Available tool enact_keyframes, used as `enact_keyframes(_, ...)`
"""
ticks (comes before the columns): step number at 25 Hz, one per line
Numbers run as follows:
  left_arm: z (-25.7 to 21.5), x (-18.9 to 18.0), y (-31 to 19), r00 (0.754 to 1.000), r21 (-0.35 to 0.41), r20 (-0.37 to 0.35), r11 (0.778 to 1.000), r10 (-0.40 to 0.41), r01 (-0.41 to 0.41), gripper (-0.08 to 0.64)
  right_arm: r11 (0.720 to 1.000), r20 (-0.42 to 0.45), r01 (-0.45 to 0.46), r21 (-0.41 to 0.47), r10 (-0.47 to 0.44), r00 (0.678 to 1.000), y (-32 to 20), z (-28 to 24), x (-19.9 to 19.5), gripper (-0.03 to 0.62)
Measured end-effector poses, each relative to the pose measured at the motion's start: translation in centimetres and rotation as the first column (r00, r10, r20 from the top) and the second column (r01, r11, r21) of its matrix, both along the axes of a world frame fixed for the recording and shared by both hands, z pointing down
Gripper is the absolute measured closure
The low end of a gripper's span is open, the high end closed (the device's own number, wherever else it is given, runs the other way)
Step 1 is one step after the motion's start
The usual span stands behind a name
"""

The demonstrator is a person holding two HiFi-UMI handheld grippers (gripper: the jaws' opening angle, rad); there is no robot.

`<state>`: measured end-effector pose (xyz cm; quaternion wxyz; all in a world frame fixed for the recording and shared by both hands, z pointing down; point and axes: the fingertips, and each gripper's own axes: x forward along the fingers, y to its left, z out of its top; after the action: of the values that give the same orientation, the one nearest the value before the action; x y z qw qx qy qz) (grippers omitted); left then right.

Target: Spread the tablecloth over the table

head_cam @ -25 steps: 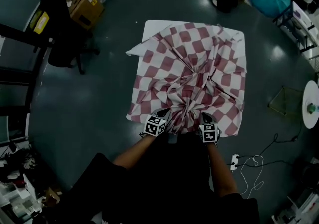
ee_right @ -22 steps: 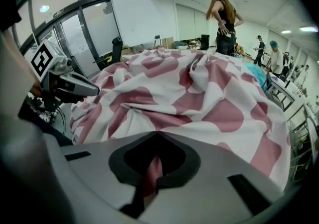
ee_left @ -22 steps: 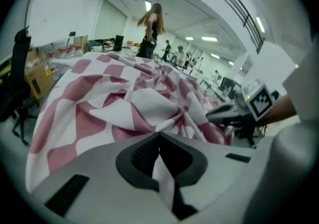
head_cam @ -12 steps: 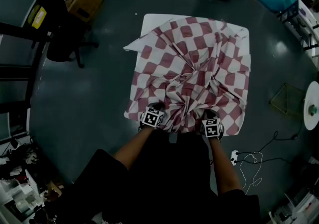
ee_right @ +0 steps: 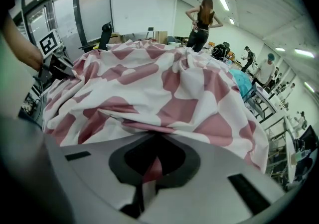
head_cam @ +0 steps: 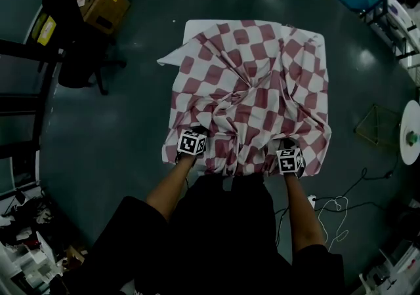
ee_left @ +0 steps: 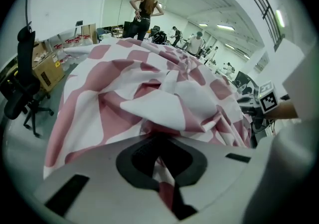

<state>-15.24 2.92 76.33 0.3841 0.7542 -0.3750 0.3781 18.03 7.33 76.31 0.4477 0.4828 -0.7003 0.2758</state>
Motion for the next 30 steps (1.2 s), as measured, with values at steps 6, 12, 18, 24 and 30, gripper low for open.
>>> enact_keyframes(6, 0.0, -0.6, -0.6, 0.999, 0.014, 0.025, 1.000, -0.020, 0.020, 0.546, 1.000, -0.007, -0.028, -0.006, 0.028, 1.000, -0.1, 0.2, 2.9, 0.577)
enact_keyframes(12, 0.2, -2.4, -0.7, 0.995, 0.070, 0.100, 0.997, -0.026, 0.019, 0.545, 0.994, -0.047, -0.103, 0.044, 0.105, 0.993, 0.7, 0.8, 8.0, 0.577)
enact_keyframes(18, -3.6, -1.1, -0.1, 0.998, 0.249, -0.012, 0.967, 0.067, -0.062, 0.545, 0.989, -0.024, -0.122, 0.088, 0.124, 0.992, 0.6, -1.7, 7.6, 0.575)
enact_keyframes(24, -2.5, 0.8, 5.6, 0.989, 0.194, -0.025, 0.971, 0.147, -0.139, 0.545, 0.989, 0.127, -0.125, 0.080, 0.114, 0.985, 4.7, -2.8, 1.3, 0.577)
enact_keyframes(30, 0.6, 0.0, 8.2, 0.985, 0.143, 0.027, 0.974, 0.173, -0.175, 0.545, 0.995, 0.117, -0.099, 0.014, 0.097, 0.988, 7.0, 0.4, 1.1, 0.575)
